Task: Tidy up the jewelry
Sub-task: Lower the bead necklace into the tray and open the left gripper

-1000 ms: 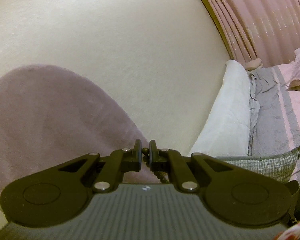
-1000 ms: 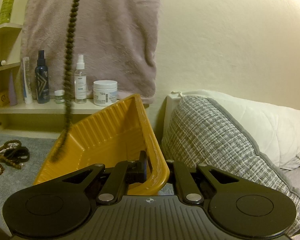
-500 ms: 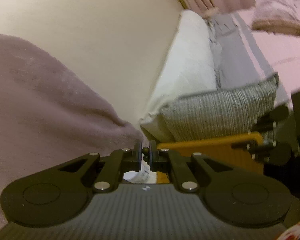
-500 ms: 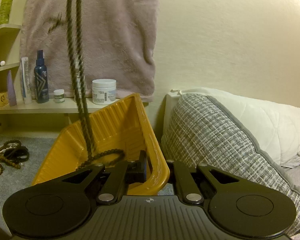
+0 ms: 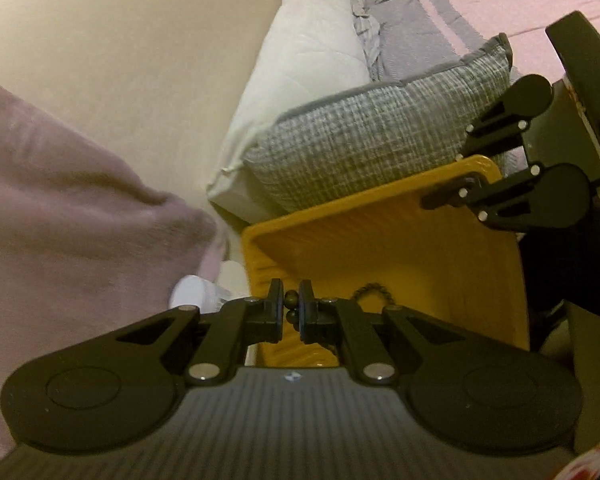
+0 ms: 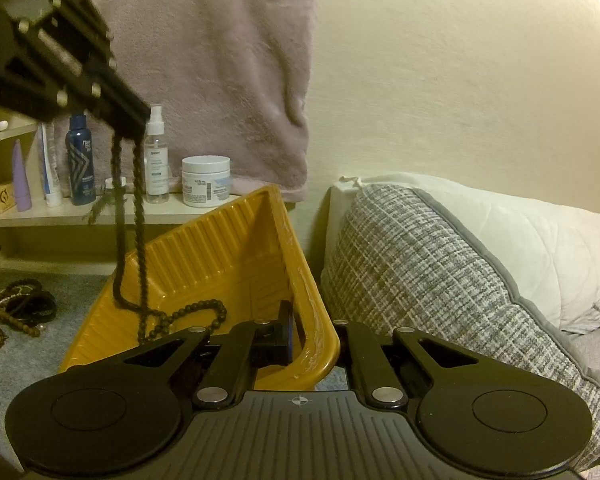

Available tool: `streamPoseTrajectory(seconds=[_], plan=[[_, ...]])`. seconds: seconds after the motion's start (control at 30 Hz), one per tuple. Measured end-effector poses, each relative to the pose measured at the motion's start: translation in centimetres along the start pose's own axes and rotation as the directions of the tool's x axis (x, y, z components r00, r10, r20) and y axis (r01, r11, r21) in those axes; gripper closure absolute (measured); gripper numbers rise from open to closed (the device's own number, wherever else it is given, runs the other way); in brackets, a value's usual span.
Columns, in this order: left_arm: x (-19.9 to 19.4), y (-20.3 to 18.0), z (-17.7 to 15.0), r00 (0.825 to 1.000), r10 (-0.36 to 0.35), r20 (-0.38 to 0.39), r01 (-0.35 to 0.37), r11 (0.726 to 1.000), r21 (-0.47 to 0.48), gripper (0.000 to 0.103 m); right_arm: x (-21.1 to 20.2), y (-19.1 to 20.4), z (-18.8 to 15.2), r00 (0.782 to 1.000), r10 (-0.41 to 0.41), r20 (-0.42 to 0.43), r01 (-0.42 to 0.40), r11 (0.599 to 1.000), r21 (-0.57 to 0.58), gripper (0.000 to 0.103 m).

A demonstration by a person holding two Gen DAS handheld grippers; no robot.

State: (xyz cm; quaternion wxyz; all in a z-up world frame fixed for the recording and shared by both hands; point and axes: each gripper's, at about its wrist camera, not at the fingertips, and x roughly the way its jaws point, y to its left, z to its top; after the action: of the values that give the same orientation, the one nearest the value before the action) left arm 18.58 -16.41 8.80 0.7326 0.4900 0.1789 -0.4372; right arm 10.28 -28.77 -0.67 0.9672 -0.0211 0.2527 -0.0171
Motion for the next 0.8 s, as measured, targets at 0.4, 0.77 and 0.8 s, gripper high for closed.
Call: streamPoseTrajectory(seconds=[0.4, 0.77, 0.8], plan=[[3.3, -1.7, -1.1, 0.996, -0.083, -0.018, 0.082, 0.995, -0.051, 0.096, 0.0, 0.0, 0.0, 1.000, 0.001, -0.002, -0.001, 1.000, 0.002, 0.096], [3.1, -0.3, -1.6, 0.998, -0.066, 0.005, 0.066, 0.981, -0.180, 0.086, 0.0, 0.0, 0.1, 1.000, 0.001, -0.002, -0.001, 1.000, 0.004, 0.096], [2.8, 0.0, -1.7, 0.998, -0.058, 0.014, 0.060, 0.978, -0.202, 0.085, 0.0, 0.0, 0.0, 1.000, 0.001, -0.002, -0.001, 1.000, 0.005, 0.096]])
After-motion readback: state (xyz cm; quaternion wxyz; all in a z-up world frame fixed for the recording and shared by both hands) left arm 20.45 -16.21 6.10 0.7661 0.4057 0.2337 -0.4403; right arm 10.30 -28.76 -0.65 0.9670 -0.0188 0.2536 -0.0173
